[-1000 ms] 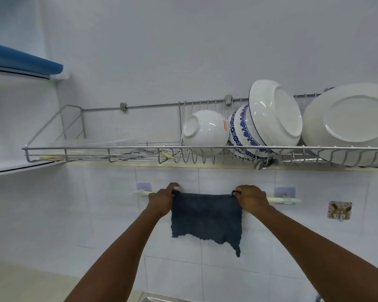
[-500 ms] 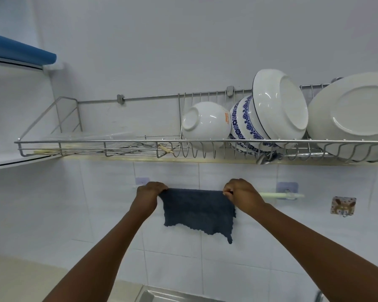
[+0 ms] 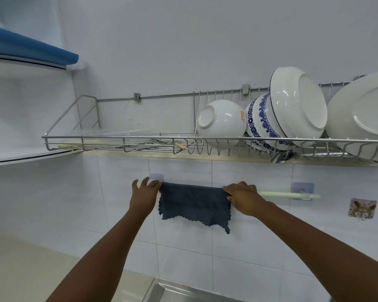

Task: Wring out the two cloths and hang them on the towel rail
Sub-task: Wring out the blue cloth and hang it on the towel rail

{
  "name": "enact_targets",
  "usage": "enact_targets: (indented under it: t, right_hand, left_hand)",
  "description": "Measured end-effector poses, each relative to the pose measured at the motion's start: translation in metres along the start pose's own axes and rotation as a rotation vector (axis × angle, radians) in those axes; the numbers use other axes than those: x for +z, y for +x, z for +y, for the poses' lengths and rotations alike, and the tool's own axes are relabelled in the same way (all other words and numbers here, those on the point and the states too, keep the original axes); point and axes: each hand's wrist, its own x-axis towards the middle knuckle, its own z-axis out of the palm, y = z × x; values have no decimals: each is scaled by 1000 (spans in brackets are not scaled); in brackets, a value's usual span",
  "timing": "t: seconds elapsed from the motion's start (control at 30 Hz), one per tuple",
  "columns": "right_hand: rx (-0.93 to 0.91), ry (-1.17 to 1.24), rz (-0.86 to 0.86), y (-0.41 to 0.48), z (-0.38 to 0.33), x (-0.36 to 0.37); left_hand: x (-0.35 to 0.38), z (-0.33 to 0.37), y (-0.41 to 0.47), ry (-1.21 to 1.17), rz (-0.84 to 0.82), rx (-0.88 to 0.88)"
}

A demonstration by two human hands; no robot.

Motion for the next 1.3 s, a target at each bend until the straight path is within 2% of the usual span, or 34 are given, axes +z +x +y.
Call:
enact_targets:
  t: [0.13,0.27,0.43,0.6,0.67,0.73,0.87,0.93,1.03,1.3]
  right_hand:
    - [-40,-12,106,-4,-9,-2]
    - [-99,84,190,-16,-7,7]
    - [-161,114,207,-23,-2,9]
    - [-130,147,281,-31,-3,14]
    - [-108,305,272,-37,-2,16]
    - [-116,373,318,-47,2,16]
    - [-92,404,423,-84,13,16]
    - [-85,439,454,-108,23,22]
    - [-61,511,469,-153,39,33]
    - [108,613,407,-279,83,82]
  left_hand:
    - [-16,12,-1,-21,5,-28]
    - [-9,16,-9,-44,-4,135]
    - [-3,16,-14,-57,-35,59]
    - [-5,27,-19,-108,-40,-2]
    - [-10,44,-27,-227,-61,-7]
    - [-18,67,-37,-458,-75,-60]
    - [-33,117,-68,-588,21,103]
    - [-39,144,-92,-716,-19,103]
    - [-37,177,-130,-754,-3,157]
    - [-18,261,-226,-821,-178,222]
